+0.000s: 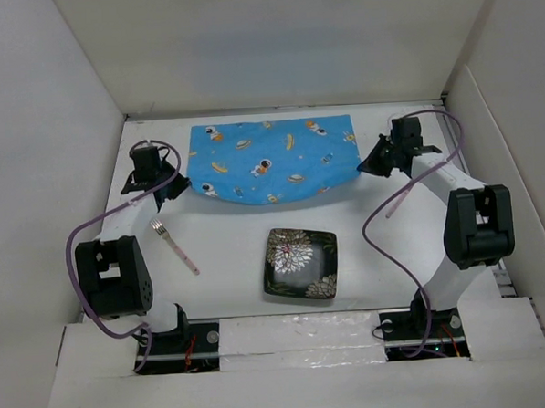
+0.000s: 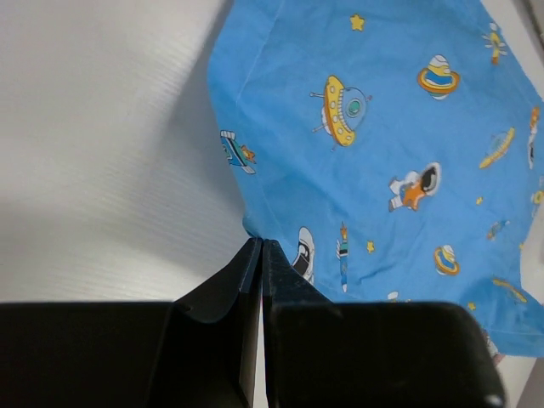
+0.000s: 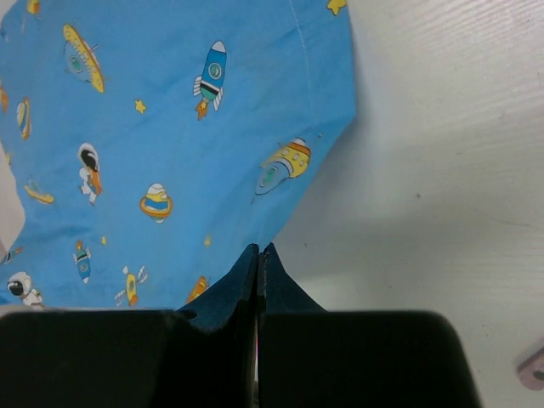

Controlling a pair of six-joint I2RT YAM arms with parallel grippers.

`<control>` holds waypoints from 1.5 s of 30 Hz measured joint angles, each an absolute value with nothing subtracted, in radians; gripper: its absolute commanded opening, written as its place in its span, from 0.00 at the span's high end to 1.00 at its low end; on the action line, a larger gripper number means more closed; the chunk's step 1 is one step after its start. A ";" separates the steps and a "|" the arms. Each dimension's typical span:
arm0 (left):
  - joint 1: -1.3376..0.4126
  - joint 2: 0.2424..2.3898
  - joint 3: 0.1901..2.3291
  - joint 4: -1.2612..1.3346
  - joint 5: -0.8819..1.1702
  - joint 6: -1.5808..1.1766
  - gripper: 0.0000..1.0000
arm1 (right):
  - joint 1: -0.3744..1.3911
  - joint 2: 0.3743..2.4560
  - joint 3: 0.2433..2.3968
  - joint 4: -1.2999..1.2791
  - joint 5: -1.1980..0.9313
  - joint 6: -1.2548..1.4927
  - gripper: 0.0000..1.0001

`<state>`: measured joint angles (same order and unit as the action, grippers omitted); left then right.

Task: Set the dinner table for one person

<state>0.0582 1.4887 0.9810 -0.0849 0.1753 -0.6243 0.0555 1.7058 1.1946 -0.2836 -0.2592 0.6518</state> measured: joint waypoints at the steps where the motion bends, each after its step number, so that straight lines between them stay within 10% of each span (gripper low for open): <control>1: 0.058 1.490 0.966 -0.078 0.175 -0.620 1.00 | 0.060 1.706 1.185 -0.283 -0.255 0.649 1.00; 41: 0.026 1.246 0.622 -0.225 0.125 -0.583 1.00 | 0.032 1.466 0.755 -0.337 -0.166 0.575 0.99; 45: 0.026 1.246 0.622 -0.241 0.119 -0.589 0.94 | 0.032 1.466 0.755 -0.341 -0.164 0.570 0.85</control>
